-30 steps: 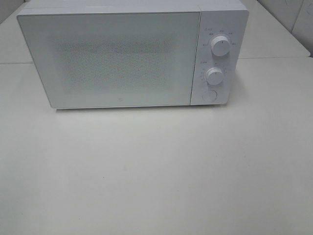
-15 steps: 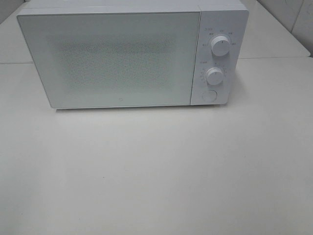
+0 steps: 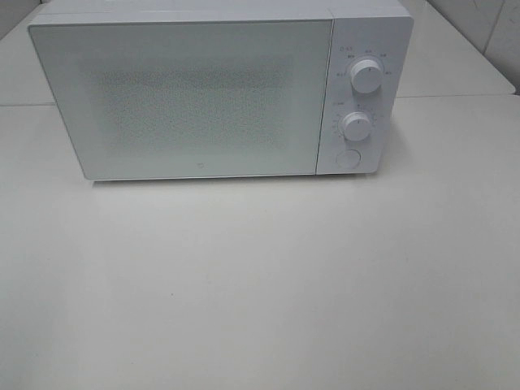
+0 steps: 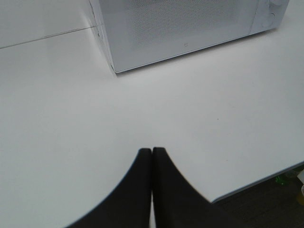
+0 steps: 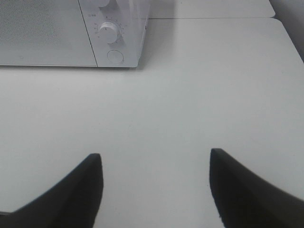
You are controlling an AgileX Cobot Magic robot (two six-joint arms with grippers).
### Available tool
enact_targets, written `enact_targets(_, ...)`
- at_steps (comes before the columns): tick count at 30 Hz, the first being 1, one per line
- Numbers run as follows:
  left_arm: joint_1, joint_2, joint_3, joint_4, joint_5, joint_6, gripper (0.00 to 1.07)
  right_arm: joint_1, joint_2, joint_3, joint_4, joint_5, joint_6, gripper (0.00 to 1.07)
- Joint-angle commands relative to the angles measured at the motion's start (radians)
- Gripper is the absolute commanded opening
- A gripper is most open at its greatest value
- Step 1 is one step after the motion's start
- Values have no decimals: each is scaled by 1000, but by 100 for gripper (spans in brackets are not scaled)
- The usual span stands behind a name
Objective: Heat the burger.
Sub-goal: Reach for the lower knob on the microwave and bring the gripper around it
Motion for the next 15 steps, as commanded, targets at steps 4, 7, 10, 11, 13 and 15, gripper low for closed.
enact_targets(4, 3, -21, 1, -3, -15, 1, 0, -2, -17, 4, 2, -11, -11, 62)
enact_targets(7, 3, -21, 1, -3, -15, 1, 0, -2, -17, 3, 1, -14, -11, 62)
enact_targets(10, 3, -21, 1, -3, -15, 1, 0, -2, -5, -15, -1, -31, -11, 62)
enact_targets(11, 3, -21, 1, -3, -15, 1, 0, -2, -5, -15, -1, -31, -11, 62)
enact_targets(13, 3, -21, 1, -3, -15, 1, 0, -2, 49, -27, -1, -111, -11, 62)
enact_targets(15, 3, -21, 1, -3, -15, 1, 0, -2, 71, -27, -1, -135, -11, 62)
